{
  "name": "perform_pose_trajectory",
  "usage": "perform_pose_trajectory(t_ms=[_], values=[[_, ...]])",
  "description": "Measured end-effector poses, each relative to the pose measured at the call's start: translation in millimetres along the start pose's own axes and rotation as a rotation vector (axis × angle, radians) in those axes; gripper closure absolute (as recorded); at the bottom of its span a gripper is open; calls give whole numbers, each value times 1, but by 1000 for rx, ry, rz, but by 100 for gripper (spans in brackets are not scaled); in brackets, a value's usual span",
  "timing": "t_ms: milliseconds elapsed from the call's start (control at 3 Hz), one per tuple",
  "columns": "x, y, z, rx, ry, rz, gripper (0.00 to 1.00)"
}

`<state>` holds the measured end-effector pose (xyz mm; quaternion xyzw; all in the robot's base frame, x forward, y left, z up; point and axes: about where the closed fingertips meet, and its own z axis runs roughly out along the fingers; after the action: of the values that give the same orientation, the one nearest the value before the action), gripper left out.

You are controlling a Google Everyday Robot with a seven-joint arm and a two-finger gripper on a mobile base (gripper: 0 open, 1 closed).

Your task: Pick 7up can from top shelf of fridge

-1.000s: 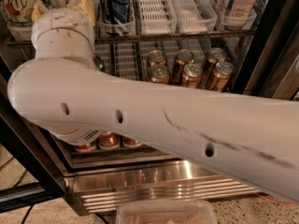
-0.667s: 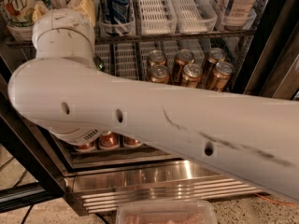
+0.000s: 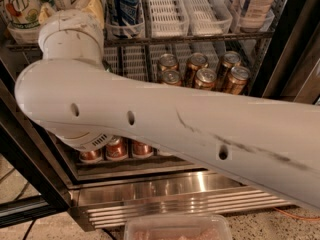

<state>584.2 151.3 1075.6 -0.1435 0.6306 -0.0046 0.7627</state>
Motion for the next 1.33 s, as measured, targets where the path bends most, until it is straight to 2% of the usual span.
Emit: perform_pose_trajectory(t_ms=[333, 667, 1000, 1333], values=[[2, 0, 5, -5, 4, -5, 42], [3, 3, 8, -32, 12, -2, 61], [3, 3, 8, -32, 12, -2, 84], [3, 3, 8, -32, 12, -2, 100]])
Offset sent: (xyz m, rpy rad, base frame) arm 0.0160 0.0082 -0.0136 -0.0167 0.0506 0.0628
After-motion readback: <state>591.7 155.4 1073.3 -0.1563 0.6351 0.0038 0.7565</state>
